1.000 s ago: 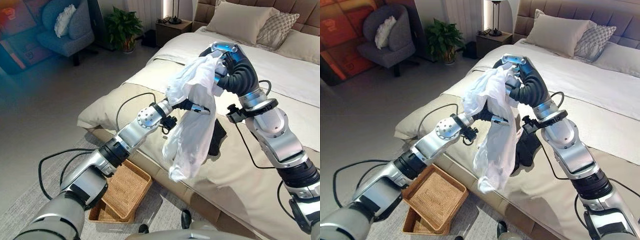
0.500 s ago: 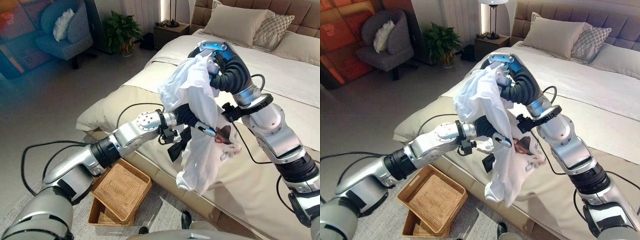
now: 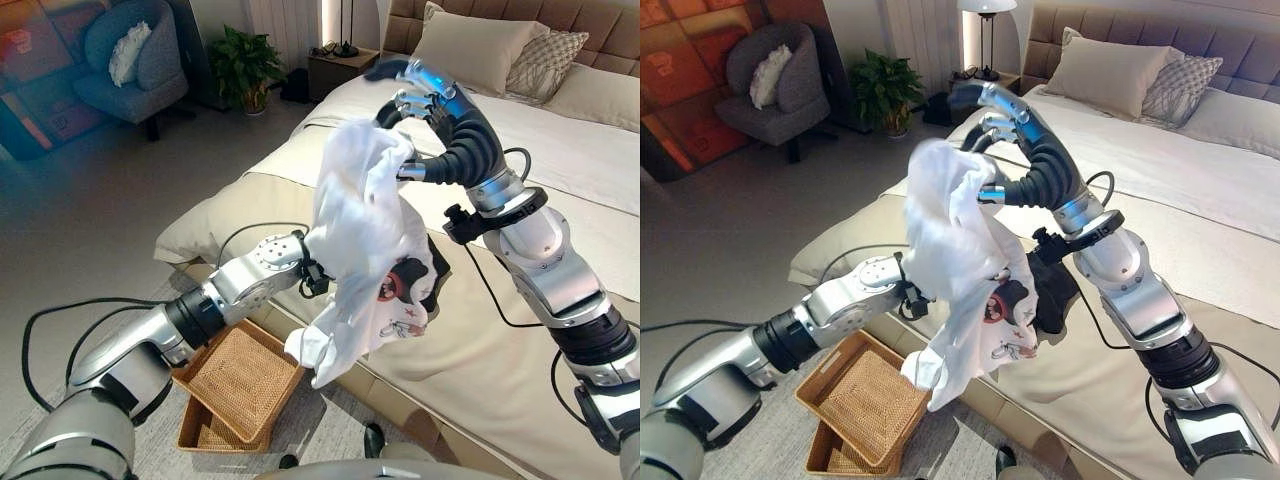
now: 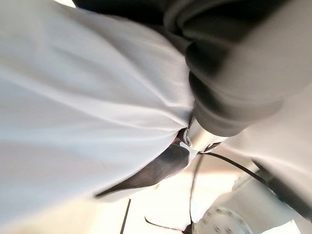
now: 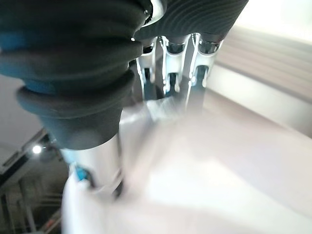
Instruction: Pick up clothes into the bucket
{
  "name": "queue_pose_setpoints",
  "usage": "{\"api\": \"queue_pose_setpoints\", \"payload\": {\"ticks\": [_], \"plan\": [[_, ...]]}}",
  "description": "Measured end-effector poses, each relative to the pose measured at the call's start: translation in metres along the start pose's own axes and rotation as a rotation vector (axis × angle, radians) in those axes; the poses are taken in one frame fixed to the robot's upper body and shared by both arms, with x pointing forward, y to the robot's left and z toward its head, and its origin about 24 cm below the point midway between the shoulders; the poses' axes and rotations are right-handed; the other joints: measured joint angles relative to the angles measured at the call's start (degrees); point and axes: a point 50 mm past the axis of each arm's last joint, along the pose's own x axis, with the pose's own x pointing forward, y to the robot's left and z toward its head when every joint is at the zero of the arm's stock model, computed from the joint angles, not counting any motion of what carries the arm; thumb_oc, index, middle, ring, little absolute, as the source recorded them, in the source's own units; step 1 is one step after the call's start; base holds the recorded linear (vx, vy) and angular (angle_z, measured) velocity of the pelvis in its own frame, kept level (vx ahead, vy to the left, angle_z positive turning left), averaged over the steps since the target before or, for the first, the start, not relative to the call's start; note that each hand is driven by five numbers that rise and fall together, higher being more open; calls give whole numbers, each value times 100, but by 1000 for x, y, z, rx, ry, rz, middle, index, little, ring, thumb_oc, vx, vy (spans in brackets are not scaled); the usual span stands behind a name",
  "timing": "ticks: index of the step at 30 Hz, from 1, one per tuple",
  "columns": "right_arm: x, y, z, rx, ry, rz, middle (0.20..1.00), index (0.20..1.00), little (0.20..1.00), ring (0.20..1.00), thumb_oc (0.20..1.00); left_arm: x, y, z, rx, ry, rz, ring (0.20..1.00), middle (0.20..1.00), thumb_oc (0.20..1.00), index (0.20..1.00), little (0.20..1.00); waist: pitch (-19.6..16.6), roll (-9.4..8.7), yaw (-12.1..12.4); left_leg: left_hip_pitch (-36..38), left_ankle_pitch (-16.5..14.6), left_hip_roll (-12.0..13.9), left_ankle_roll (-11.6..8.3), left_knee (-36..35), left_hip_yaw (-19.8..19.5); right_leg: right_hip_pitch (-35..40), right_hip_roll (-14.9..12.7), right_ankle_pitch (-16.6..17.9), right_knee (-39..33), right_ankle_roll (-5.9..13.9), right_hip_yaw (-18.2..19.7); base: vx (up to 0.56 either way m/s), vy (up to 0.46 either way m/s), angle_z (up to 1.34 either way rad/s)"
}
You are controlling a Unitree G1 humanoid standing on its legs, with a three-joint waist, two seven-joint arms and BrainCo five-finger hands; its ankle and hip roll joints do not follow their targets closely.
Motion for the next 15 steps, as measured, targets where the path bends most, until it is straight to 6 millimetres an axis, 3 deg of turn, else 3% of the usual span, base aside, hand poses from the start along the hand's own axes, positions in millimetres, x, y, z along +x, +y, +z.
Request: {"api": "queue_pose_setpoints", "payload": {"ticks": [2, 8, 10, 12, 15], "plan": [[-7, -3, -5, -3, 27, -29, 1000, 1000, 1000, 1000, 1000, -13, 12, -6, -50, -30, 114, 200, 200, 200, 200, 200, -1, -2, 2, 2, 0, 1, 0, 0, -5, 7, 1, 0, 1, 0, -6, 0, 0, 0], [-68, -14, -43, 61, 272, -238, 1000, 1000, 1000, 1000, 1000, -94, 52, -30, -138, -112, 576, 200, 200, 200, 200, 200, 12, -51, 139, -13, -25, 9, 23, -3, -13, -4, -1, -20, 1, 22, -23, -6, 3, 0], [-98, -10, -65, 93, 423, -285, 1000, 1000, 1000, 1000, 1000, -127, 62, -35, -65, -93, 746, 200, 200, 200, 200, 200, 48, -111, 157, -41, -25, 7, 23, -2, -15, -36, -6, -37, 1, 29, -25, -29, 18, 2], [-116, -7, -77, 106, 513, -298, 1000, 1000, 1000, 1000, 1000, -141, 66, -34, 19, -65, 813, 200, 200, 200, 200, 200, 54, -133, 223, -137, -25, -9, 24, -2, -37, -111, -31, -36, 3, 35, -47, -50, 31, 6], [-173, 4, -105, 173, 757, -412, 1000, 1000, 1000, 1000, 1000, -174, 73, -33, 178, -23, 974, 200, 200, 200, 200, 200, 189, -222, 341, -257, -18, -42, 29, 24, -73, -230, -53, -28, 15, 44, -73, -61, 39, 6]]}}
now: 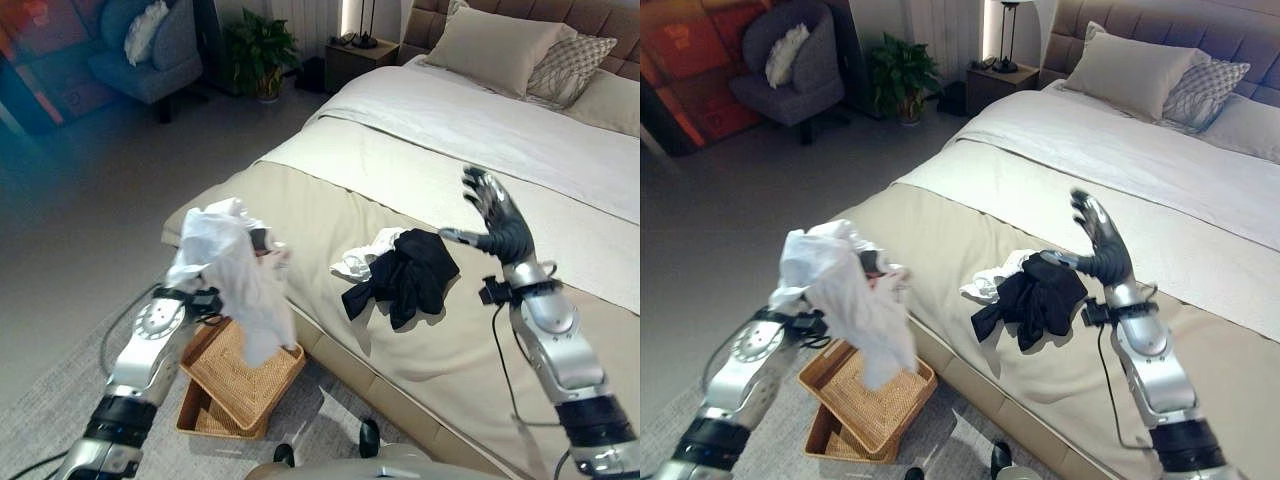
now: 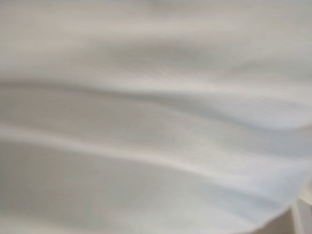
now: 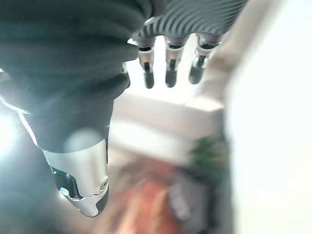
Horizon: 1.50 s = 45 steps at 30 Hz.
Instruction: Pick up clothes into the bucket
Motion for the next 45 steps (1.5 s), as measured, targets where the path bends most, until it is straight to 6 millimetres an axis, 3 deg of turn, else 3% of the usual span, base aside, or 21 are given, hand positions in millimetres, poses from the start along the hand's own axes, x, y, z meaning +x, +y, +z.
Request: {"api": "queue_pose_setpoints", "payload": {"ticks": [4, 8, 13, 17, 22, 25, 27, 31, 32, 33, 37, 43, 45], "plan": [[-28, -3, -59, 36, 264, -61, 1000, 1000, 1000, 1000, 1000, -14, 27, -3, 119, 2, 159, 200, 200, 200, 200, 200, 318, 14, 21, -233, 12, -55, 14, 116, -74, -190, -74, -14, 123, 18, -62, -111, 59, 11], [-45, -1, -93, 56, 418, -101, 1000, 1000, 1000, 1000, 1000, -14, 30, -3, 112, -15, 206, 200, 200, 200, 200, 200, 701, 66, 8, -730, -33, -146, 48, 520, -89, -630, -170, -19, 441, 20, -62, -137, 72, 4], [-57, 5, -122, 52, 545, -118, 1000, 1000, 1000, 1000, 1000, -13, 30, -13, 82, 4, 287, 200, 200, 200, 200, 200, 1271, 74, -39, -1373, -281, -268, 152, 1222, -38, -1300, -287, -124, 1101, 44, 77, -127, 96, -7], [-53, 8, -130, -63, 581, -52, 1000, 1000, 1000, 1000, 1000, 11, 32, 2, 125, -94, 395, 200, 200, 200, 200, 200, 1732, 2, -39, -2255, -615, -261, 232, 2183, 20, -2133, -389, -396, 1923, 21, 201, -155, 27, -6], [-48, 12, -129, -151, 562, -16, 1000, 1000, 1000, 1000, 1000, 29, 38, 14, 130, -140, 492, 200, 200, 200, 200, 200, 1993, -160, -67, -3014, -807, -224, 255, 2887, 42, -2825, -418, -485, 2390, -5, 300, -120, -1, -4], [-36, 11, -125, -219, 532, 6, 1000, 1000, 1000, 1000, 1000, 48, 49, 43, 223, -215, 506, 200, 200, 200, 200, 200, 2160, -244, -207, -3900, -848, -202, 312, 3370, -75, -3562, -418, -482, 2757, -3, 259, -102, -17, 13], [-35, 13, -125, -233, 520, 10, 1000, 1000, 1000, 1000, 1000, 56, 51, 50, 241, -228, 523, 200, 200, 200, 200, 200, 2183, -359, -275, -4199, -869, -209, 299, 3598, -68, -3875, -454, -503, 2950, -16, 281, -67, -15, 5], [-26, 15, -119, -236, 476, -17, 1000, 1000, 1000, 1000, 1000, 75, 54, 78, 273, -295, 542, 200, 200, 200, 200, 200, 2203, -389, -378, -4945, -875, -204, 297, 3836, -173, -4548, -458, -531, 3181, 7, 184, 36, -22, 7], [-25, 17, -118, -240, 470, -14, 1000, 1000, 1000, 1000, 1000, 81, 52, 77, 284, -279, 543, 514, 514, 514, 514, 514, 2199, -395, -367, -5103, -914, -214, 250, 3986, -224, -4699, -455, -539, 3287, -4, 188, -12, -18, 5], [-24, 18, -117, -240, 461, -16, 1000, 1000, 1000, 1000, 1000, 83, 52, 77, 284, -275, 546, 1000, 1000, 1000, 1000, 1000, 2197, -397, -375, -5163, -921, -203, 243, 4012, -232, -4753, -445, -540, 3284, -5, 187, -8, -32, -3], [-10, 22, -105, -231, 390, -42, 1000, 1000, 1000, 1000, 1000, 98, 52, 84, 224, -251, 575, 1000, 1000, 1000, 1000, 1000, 2199, -410, -454, -5596, -880, -191, 300, 4077, -251, -5129, -430, -516, 3283, -5, 158, -2, -13, -1], [7, 28, -82, -189, 277, -66, 1000, 1000, 1000, 1000, 1000, 102, 51, 83, 193, -229, 577, 1000, 1000, 1000, 1000, 1000, 2195, -425, -568, -5752, -869, -213, 276, 4051, -234, -5287, -447, -500, 3253, -21, 164, 0, 0, 0], [19, 32, -64, -161, 186, -82, 1000, 1000, 1000, 1000, 1000, 102, 52, 81, 201, -213, 603, 1000, 1000, 1000, 1000, 1000, 2195, -425, -571, -5754, -867, -204, 274, 3984, -227, -5293, -428, -436, 3185, -45, 168, 4, 0, -2]]}}
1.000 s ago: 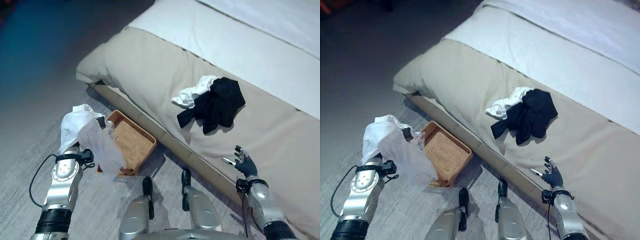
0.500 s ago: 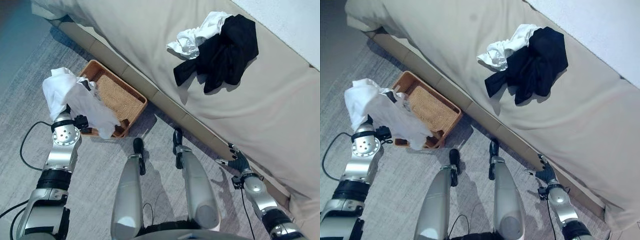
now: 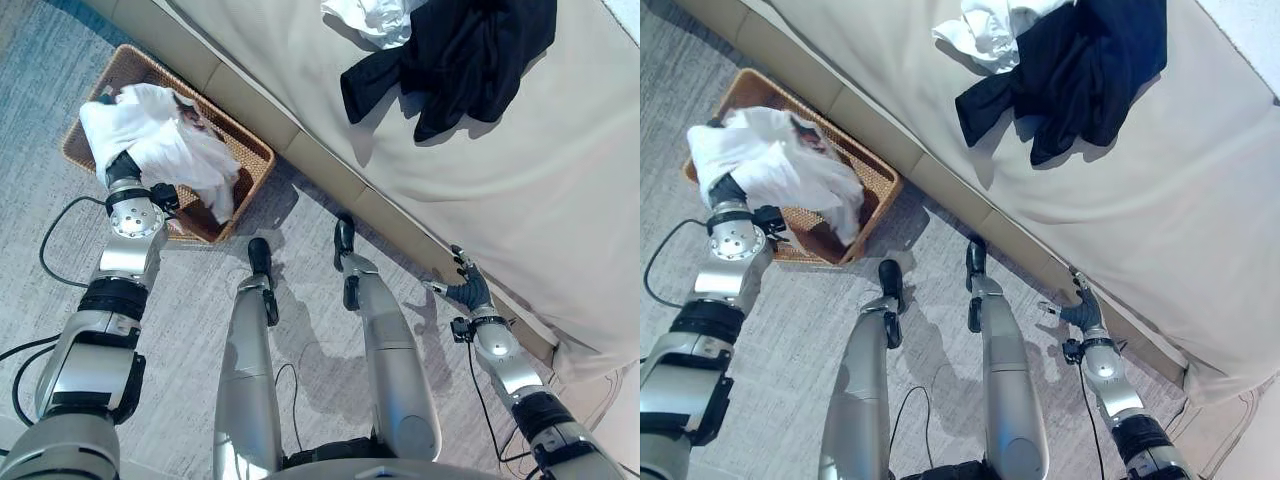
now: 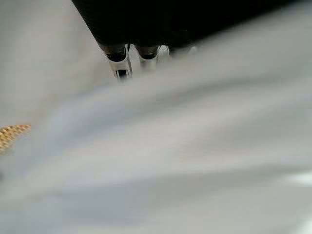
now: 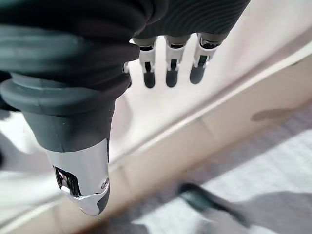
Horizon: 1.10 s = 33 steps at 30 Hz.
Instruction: Pick up clothes into the bucket
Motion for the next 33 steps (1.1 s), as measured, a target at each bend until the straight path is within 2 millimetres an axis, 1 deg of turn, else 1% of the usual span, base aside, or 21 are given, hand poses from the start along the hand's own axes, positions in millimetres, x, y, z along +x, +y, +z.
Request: {"api": "queue_pose_setpoints", "payload": {"ticks": [1, 2, 4, 5, 6, 8, 9, 10, 12, 13, 16, 18, 20, 22, 23, 24, 26, 27, 28, 29, 33], "plan": [[1, 0, 3, 4, -14, -6, 1000, 1000, 1000, 1000, 1000, 0, 0, 0, 2, 2, 3, 1000, 1000, 1000, 1000, 1000, 0, -1, -4, 1, 1, 1, 0, 2, 5, 0, 3, 22, -8, -21, 2, 0, 0, 0], [6, 1, 16, 17, -64, -16, 1000, 1000, 1000, 1000, 1000, 0, 0, -1, 21, 8, 16, 1000, 1000, 1000, 1000, 1000, -1, -1, -15, 1, 2, 4, 0, -44, 5, 0, 9, 32, -30, -23, 2, 0, 0, 0], [15, -4, 53, 50, -218, -72, 1000, 1000, 1000, 1000, 1000, 2, 0, 1, 71, -8, 28, 1000, 1000, 1000, 1000, 1000, -1, -2, -32, 3, 20, 14, 18, -151, 29, -4, 31, 95, -180, -26, 19, 8, 5, -4], [17, -5, 63, 50, -260, -89, 1000, 1000, 1000, 1000, 1000, 2, 0, 2, 82, -10, 32, 1000, 1000, 1000, 1000, 1000, -2, -2, -31, 10, 29, 15, 28, -182, 31, 0, 33, 112, -204, -41, 19, 0, 0, 0], [20, -9, 80, 40, -331, -131, 1000, 1000, 1000, 1000, 1000, 4, 1, 2, 86, -7, 40, 1000, 1000, 1000, 1000, 1000, -2, -2, -15, 23, 33, 16, 30, -228, 36, 3, 36, 117, -228, -47, 18, 0, 0, 0], [22, -16, 102, 19, -427, -186, 1000, 1000, 1000, 1000, 1000, 5, 2, 2, 117, -3, 52, 1000, 1000, 1000, 1000, 1000, -2, -2, 27, 52, 55, 17, 24, -320, 50, 15, 31, 127, -283, -57, 17, -36, -21, 1], [23, -24, 121, 20, -509, -252, 1000, 1000, 1000, 1000, 1000, 5, 3, -2, 146, 1, 53, 1000, 1000, 1000, 1000, 1000, -2, -2, 29, 82, 186, 0, 8, -420, 73, 15, -1, 184, -312, -100, 7, -70, -21, 9], [24, -32, 140, 15, -583, -315, 1000, 1000, 1000, 1000, 1000, 5, 2, -1, 186, -10, 49, 1000, 1000, 1000, 1000, 1000, -2, -2, 13, 163, 202, -19, 11, -574, 72, 49, -18, 166, -350, -115, -18, 75, -31, 12], [26, -41, 154, -2, -638, -369, 1000, 1000, 1000, 1000, 1000, 3, 2, -6, 232, -1, 43, 1000, 1000, 1000, 1000, 1000, -4, -5, 91, 256, 257, -24, -25, -666, 41, 114, -23, 148, -364, -140, -52, 50, -32, 9], [27, -44, 159, -12, -654, -392, 1000, 1000, 1000, 1000, 1000, 3, 2, -8, 254, 6, 45, 1000, 1000, 1000, 1000, 1000, -4, -5, 45, 305, 273, -24, -42, -700, 23, 145, -26, 148, -360, -140, -70, -55, -16, 9], [27, -56, 168, -57, -698, -474, 1000, 1000, 1000, 1000, 1000, -4, 5, -19, 333, 19, 39, 1000, 1000, 1000, 1000, 1000, -15, 3, 192, 513, 314, -23, -61, -863, -29, 326, -25, 112, -398, -178, -135, -24, -8, 8], [32, -63, 169, -82, -681, -523, 1000, 1000, 1000, 1000, 1000, -12, 6, -25, 391, -4, 27, 1000, 1000, 1000, 1000, 1000, -15, 4, 241, 566, 321, -31, -55, -934, -14, 340, -36, 110, -408, -178, -126, 34, -6, 0], [41, -69, 167, -90, -635, -575, 1000, 1000, 1000, 1000, 1000, -32, 8, -44, 466, 1, -1, 1000, 1000, 1000, 1000, 1000, -13, 7, 295, 624, 363, -40, -98, -1014, -13, 370, -43, 108, -435, -177, -123, 53, -8, 2], [46, -73, 169, -99, -618, -602, 1000, 1000, 1000, 1000, 1000, -45, 8, -59, 512, 31, -25, 1000, 1000, 1000, 1000, 1000, -9, 14, 393, 668, 377, -45, -113, -1061, -18, 394, -44, 104, -442, -177, -122, 20, -2, 0], [54, -80, 164, -126, -568, -630, 1000, 1000, 1000, 1000, 1000, -63, 8, -73, 556, 51, -63, 1000, 1000, 1000, 1000, 1000, -10, 29, 447, 733, 390, -43, -118, -1106, -13, 440, -44, 99, -459, -179, -119, 0, 0, 0], [57, -87, 166, -140, -553, -654, 1000, 1000, 1000, 1000, 1000, -77, 12, -86, 616, 74, -97, 1000, 1000, 1000, 1000, 1000, -8, 44, 596, 787, 409, -54, -107, -1160, -18, 461, -54, 80, -452, -181, -123, 38, -14, 6], [62, -99, 163, -170, -521, -690, 1000, 1000, 1000, 1000, 1000, -88, 17, -96, 663, 85, -120, 1000, 1000, 1000, 1000, 1000, -12, 81, 695, 827, 447, -59, -110, -1208, -14, 474, -67, 62, -424, -196, -125, 35, -11, 8], [67, -107, 165, -175, -496, -718, 1000, 1000, 1000, 1000, 1000, -100, 22, -108, 712, 120, -142, 1000, 1000, 1000, 1000, 1000, -3, 148, 866, 890, 470, -86, -100, -1246, -24, 505, -103, 26, -370, -195, -139, 32, -6, 12], [70, -111, 165, -178, -477, -729, 1000, 1000, 1000, 1000, 1000, -106, 22, -112, 718, 134, -152, 1000, 1000, 1000, 1000, 1000, -7, 179, 846, 928, 488, -113, -102, -1275, -28, 514, -135, -3, -322, -193, -140, 34, -23, 21], [72, -118, 168, -171, -464, -749, 1000, 1000, 1000, 1000, 1000, -116, 22, -119, 717, 159, -169, 1000, 1000, 1000, 1000, 1000, -14, 275, 924, 989, 514, -172, -89, -1319, -62, 551, -197, -61, -248, -185, -156, 26, -48, 20], [82, -136, 168, -170, -380, -777, 1000, 1000, 1000, 1000, 1000, -128, 15, -122, 691, 166, -203, 1000, 1000, 1000, 1000, 1000, -16, 510, 1008, 1217, 641, -307, -86, -1584, -201, 699, -354, -185, -152, -141, -270, 63, -69, 28]]}}
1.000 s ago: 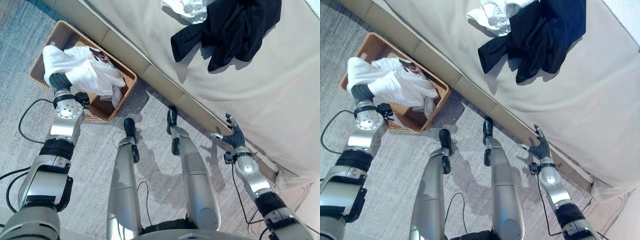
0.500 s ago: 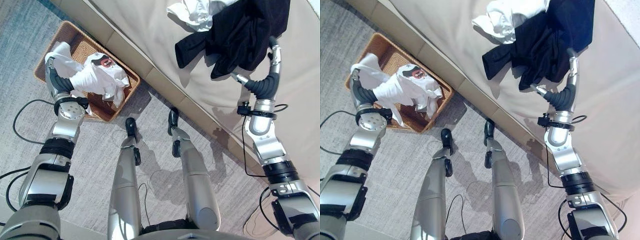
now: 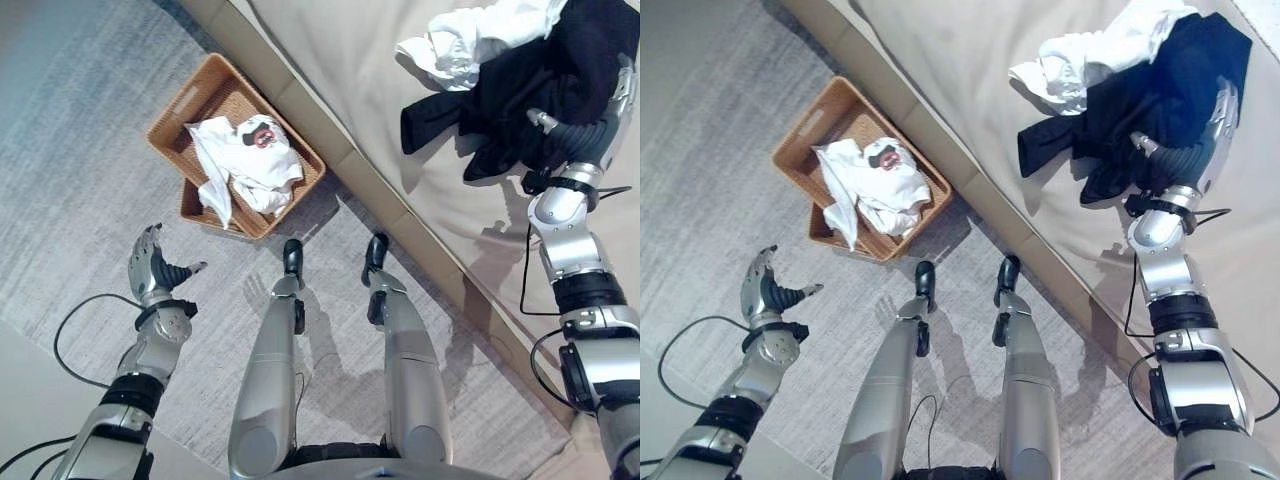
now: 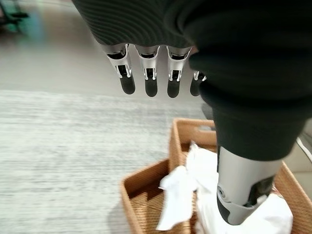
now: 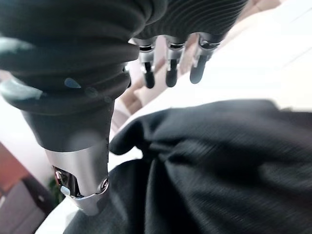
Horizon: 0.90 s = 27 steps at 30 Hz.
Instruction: Pick up clothes into the bucket
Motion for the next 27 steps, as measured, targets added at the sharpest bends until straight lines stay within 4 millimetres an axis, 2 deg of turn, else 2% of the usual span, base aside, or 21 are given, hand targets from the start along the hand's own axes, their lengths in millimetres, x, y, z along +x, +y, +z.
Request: {"api": "queue_pose_setpoints", "payload": {"ticks": [4, 5, 7, 9, 11, 12, 15, 18, 21, 22, 24, 27], "plan": [[12, -2, -1, -72, 15, 30, 1000, 1000, 1000, 1000, 1000, -2, -6, 9, 31, -67, -42, 1000, 1000, 1000, 1000, 1000, -14, 139, 118, 241, 251, -108, -17, -333, -116, 114, -116, -48, 64, -1, -67, 0, -26, 21], [17, -6, 0, -85, 9, 25, 1000, 1000, 1000, 1000, 1000, -4, -7, 17, 18, -105, -54, 1000, 1000, 1000, 1000, 1000, -14, 243, 152, 314, 242, -113, -8, -450, -141, 151, -144, -114, 80, 4, -109, 87, -51, 15], [23, -7, 2, -103, 19, 36, 1000, 1000, 1000, 1000, 1000, -5, -9, 25, -12, -134, -66, 1000, 1000, 1000, 1000, 1000, -11, 372, 148, 442, 358, -152, -20, -665, -212, 188, -207, -175, 127, 36, -172, 56, -56, 20], [23, -5, 3, -112, 21, 54, 1000, 1000, 1000, 1000, 1000, -5, -9, 27, -32, -142, -72, 1000, 1000, 1000, 1000, 1000, -20, 420, 150, 553, 495, -185, -9, -861, -267, 211, -235, -172, 157, 14, -173, 3, -46, 14], [27, -5, 1, -137, 46, 77, 1000, 1000, 1000, 1000, 1000, -7, -12, 33, -171, -114, -81, 1000, 1000, 1000, 1000, 1000, -28, 513, 153, 699, 655, -183, -22, -1169, -316, 236, -254, -187, 160, 8, -218, -3, -56, 12], [29, -5, -1, -140, 71, 94, 1000, 1000, 1000, 1000, 1000, -10, -16, 38, -307, -84, -92, 1000, 1000, 1000, 1000, 1000, -24, 568, 151, 769, 747, -185, -45, -1327, -363, 235, -273, -221, 192, -6, -260, 3, -65, 14], [40, -10, -10, -200, 157, 136, 1000, 1000, 1000, 1000, 1000, -22, -35, 48, -572, -14, -200, 1000, 1000, 1000, 1000, 1000, -32, 694, 166, 868, 863, -209, -82, -1527, -456, 204, -348, -368, 378, -24, -336, 19, -55, 20], [50, -15, -10, -211, 239, 144, 1000, 1000, 1000, 1000, 1000, -40, -51, 48, -637, 13, -324, 1000, 1000, 1000, 1000, 1000, -44, 719, 168, 867, 866, -223, -80, -1540, -466, 100, -394, -486, 576, -80, -334, 23, -33, 8], [51, -17, -11, -223, 258, 156, 1000, 1000, 1000, 1000, 1000, -55, -62, 45, -641, 32, -412, 1000, 1000, 1000, 1000, 1000, -67, 753, 179, 794, 864, -220, -81, -1525, -467, -36, -397, -561, 679, -107, -314, 5, -11, 0], [54, -17, -8, -217, 255, 154, 928, 928, 928, 928, 928, -58, -64, 44, -640, 36, -431, 1000, 1000, 1000, 1000, 1000, -71, 780, 179, 716, 864, -209, -80, -1523, -460, -123, -386, -562, 696, -108, -311, 13, -40, -1], [55, -19, -7, -217, 258, 150, 200, 200, 200, 200, 200, -58, -65, 44, -649, 40, -443, 1000, 1000, 1000, 1000, 1000, -80, 815, 178, 627, 865, -190, -80, -1507, -453, -224, -363, -561, 731, -110, -302, 8, -36, -3], [59, -25, -6, -229, 257, 143, 200, 200, 200, 200, 200, -60, -68, 47, -645, 30, -471, 1000, 1000, 1000, 1000, 1000, -86, 827, 162, 589, 865, -176, -80, -1482, -454, -277, -355, -569, 781, -121, -296, 1, -11, 0]]}}
